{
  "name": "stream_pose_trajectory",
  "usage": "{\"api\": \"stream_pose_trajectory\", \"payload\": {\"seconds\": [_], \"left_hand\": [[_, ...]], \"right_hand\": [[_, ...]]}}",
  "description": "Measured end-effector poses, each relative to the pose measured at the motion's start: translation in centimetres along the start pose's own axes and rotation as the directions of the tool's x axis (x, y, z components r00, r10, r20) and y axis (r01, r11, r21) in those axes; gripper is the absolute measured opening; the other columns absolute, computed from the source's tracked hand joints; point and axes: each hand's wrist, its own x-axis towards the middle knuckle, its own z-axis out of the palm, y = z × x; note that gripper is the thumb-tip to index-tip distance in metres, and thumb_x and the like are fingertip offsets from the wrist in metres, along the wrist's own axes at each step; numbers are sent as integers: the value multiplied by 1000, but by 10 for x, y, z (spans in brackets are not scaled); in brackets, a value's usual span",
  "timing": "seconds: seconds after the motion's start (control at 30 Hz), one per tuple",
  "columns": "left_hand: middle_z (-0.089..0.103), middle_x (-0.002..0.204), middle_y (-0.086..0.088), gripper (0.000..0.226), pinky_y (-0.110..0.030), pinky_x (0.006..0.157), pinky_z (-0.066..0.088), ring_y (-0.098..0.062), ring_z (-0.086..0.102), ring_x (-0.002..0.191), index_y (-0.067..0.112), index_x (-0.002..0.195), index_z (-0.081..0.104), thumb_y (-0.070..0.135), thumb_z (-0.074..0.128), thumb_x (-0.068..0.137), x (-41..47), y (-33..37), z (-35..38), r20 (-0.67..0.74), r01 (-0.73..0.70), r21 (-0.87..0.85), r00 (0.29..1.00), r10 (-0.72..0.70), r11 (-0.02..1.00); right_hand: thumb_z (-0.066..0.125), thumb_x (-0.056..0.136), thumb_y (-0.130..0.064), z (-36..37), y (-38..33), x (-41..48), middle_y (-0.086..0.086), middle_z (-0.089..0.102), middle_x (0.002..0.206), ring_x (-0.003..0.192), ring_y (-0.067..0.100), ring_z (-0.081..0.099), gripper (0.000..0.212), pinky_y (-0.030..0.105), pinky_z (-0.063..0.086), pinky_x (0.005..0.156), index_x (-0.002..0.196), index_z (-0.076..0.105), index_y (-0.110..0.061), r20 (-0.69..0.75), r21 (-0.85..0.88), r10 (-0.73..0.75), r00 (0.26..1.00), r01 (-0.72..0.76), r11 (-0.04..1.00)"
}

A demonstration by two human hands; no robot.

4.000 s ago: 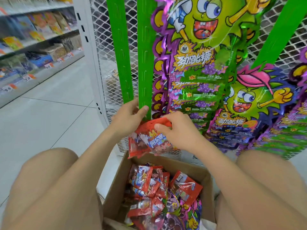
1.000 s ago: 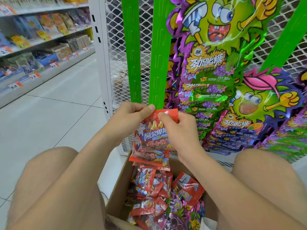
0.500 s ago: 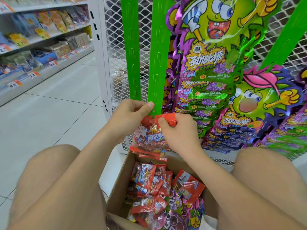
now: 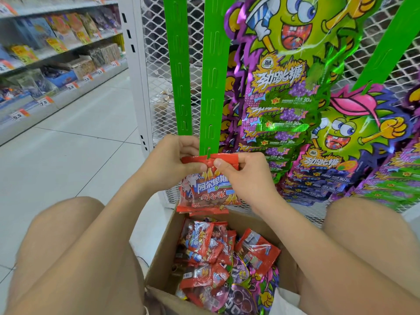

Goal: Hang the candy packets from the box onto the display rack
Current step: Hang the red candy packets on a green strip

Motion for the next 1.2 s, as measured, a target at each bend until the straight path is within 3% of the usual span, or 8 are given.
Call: {"api": "stream_pose_trajectory", "payload": {"seconds": [0.17, 0.27, 0.37, 0.57, 0.7, 0.93, 1.1, 1.2], "left_hand": [[81, 89, 3, 30, -33, 85, 62, -9, 78, 91, 28, 95, 64, 8, 85, 88, 0, 4, -2, 8, -32, 79, 999, 31, 996], [82, 88, 9, 37, -23, 80, 60, -3, 77, 89, 35, 89, 63, 4, 83, 90, -1, 9, -3, 17, -54, 113, 998, 52, 992], [82, 89, 9, 31, -22, 83, 61, -3, 77, 88, 30, 93, 67, 3, 83, 89, 0, 9, 0, 24, -70, 122, 997, 67, 990], [82, 90, 7, 13, -18, 82, 59, -3, 77, 88, 18, 98, 74, 10, 82, 92, 2, 7, 6, -8, -67, 73, 998, 68, 995], [81, 87, 9, 12, -15, 78, 56, -4, 76, 84, 24, 93, 73, 16, 82, 93, 3, 5, 9, -32, -67, 68, 997, 70, 995], [75, 72, -1, 31, -12, 58, 44, 1, 56, 57, 8, 82, 60, 23, 86, 89, 5, 1, 10, -84, -63, 101, 994, 72, 993], [77, 75, 8, 27, -12, 65, 50, -2, 71, 69, 27, 77, 62, 18, 83, 92, 4, 3, 10, -68, -62, 99, 995, 69, 993], [79, 80, 3, 19, -19, 67, 56, -13, 76, 78, 14, 83, 66, 18, 81, 94, 5, 1, 8, -60, -49, 108, 997, 55, 993]], "right_hand": [[79, 93, -34, 2, -3, -4, 13, 78, 81, 73, 39, 71, 10, 54, 62, 69, 86, 82, -29, 62, 119, 13, 998, -20, 993], [80, 93, -33, 3, -4, -3, 9, 79, 81, 83, 39, 73, 8, 51, 64, 71, 86, 82, -30, 48, 103, -2, 999, -3, 995], [79, 93, -34, 5, 1, -1, 8, 77, 78, 72, 30, 73, 10, 53, 62, 70, 86, 82, -28, 12, 65, 21, 1000, -21, 998], [75, 96, -34, 6, 5, 1, 7, 71, 69, 57, 15, 53, 16, 33, 47, 59, 86, 81, -23, -9, 47, 52, 999, -52, 998], [72, 99, -32, 8, 7, 0, -15, 55, 52, 49, 6, 45, 18, 34, 45, 56, 86, 80, -22, -19, 26, 61, 998, -61, 998], [70, 99, -35, 7, 8, 0, -15, 50, 46, 45, 4, 45, 22, 25, 36, 52, 84, 78, -22, -36, -69, 7, 999, -9, 998], [73, 97, -38, 8, 7, 1, -12, 56, 52, 48, 4, 50, 21, 27, 39, 57, 77, 74, -31, -47, -143, -75, 996, 67, 987], [73, 96, -39, 9, 7, 1, -10, 49, 48, 47, 7, 45, 35, 26, 30, 56, 64, 65, -27, -31, -211, -127, 991, 117, 970]]}}
